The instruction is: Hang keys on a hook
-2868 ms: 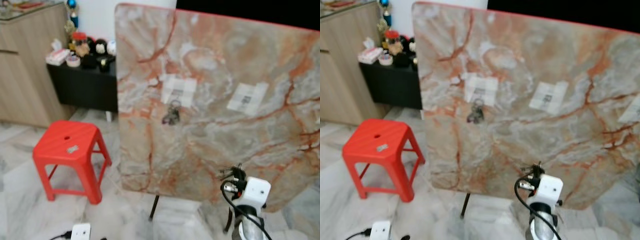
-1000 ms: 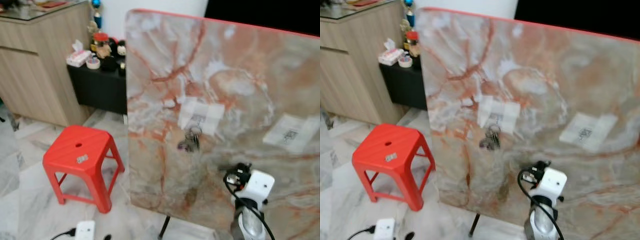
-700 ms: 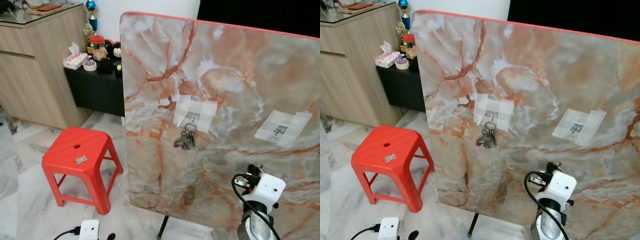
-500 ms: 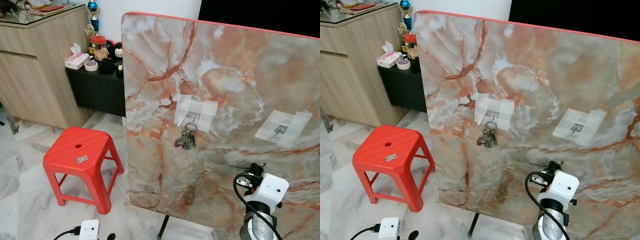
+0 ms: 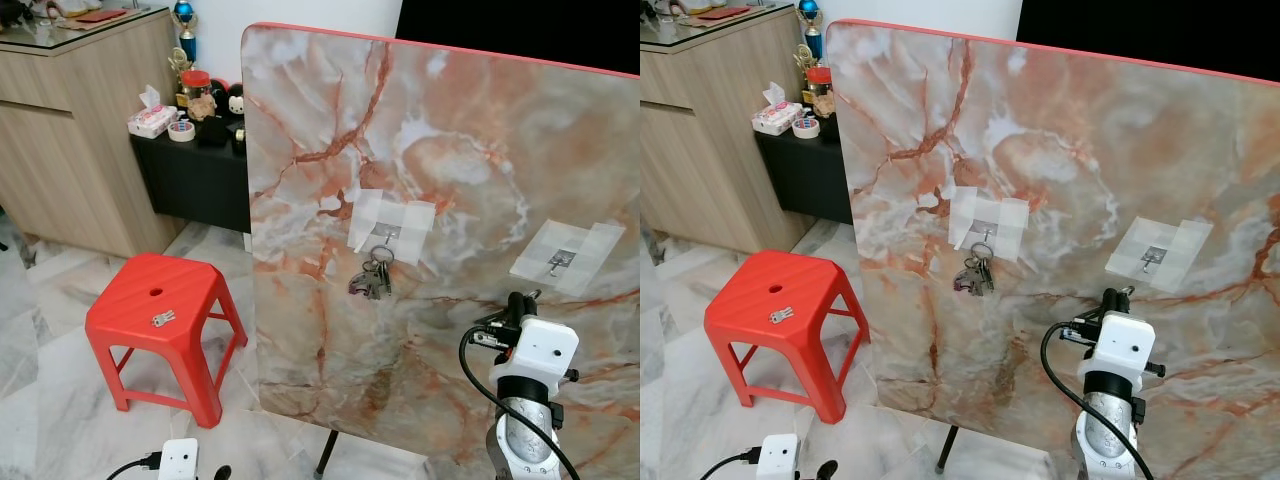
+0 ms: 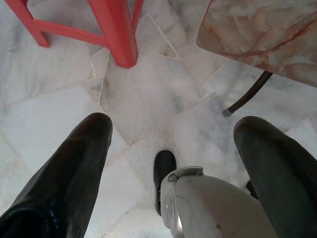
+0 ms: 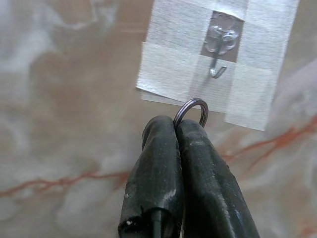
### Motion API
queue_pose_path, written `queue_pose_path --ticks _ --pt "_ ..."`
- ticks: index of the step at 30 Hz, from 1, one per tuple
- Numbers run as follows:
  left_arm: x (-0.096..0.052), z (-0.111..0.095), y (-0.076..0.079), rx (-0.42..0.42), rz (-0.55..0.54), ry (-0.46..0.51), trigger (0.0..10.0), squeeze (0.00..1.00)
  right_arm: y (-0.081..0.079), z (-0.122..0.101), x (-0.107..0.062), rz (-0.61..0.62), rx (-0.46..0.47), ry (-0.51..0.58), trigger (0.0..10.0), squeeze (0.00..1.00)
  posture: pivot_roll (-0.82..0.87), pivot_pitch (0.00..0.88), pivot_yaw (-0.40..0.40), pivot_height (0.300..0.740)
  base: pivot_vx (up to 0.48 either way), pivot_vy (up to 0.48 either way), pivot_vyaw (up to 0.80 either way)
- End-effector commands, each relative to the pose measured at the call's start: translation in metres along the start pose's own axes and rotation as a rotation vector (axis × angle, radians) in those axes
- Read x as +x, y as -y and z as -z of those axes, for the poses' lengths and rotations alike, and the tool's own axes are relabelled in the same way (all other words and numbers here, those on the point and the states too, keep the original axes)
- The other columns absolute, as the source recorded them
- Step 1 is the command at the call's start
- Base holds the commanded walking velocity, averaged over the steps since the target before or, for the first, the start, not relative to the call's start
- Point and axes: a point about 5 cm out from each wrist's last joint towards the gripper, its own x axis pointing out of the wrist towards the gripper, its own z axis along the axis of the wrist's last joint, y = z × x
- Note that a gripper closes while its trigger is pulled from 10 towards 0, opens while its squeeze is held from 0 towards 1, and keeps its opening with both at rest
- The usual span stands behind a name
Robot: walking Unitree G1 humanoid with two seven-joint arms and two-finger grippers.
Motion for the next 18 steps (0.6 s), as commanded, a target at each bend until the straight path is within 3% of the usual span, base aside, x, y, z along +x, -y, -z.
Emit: queue_pose_path --ticks 1,18 --pt "-0.001 0.004 0.002 0.014 0.010 -0.021 10.0 0.00 0.007 -0.009 0.005 0.042 -0.015 0.036 10.0 0.00 0.05 0.000 -0.095 0.740 0.000 0.000 0.00" --pt "0.000 0.004 0.003 0.025 0.018 -0.025 10.0 0.00 0.017 -0.015 0.015 0.134 -0.112 0.061 10.0 0.00 0.05 0.000 -0.095 0.740 0.000 0.000 0.00"
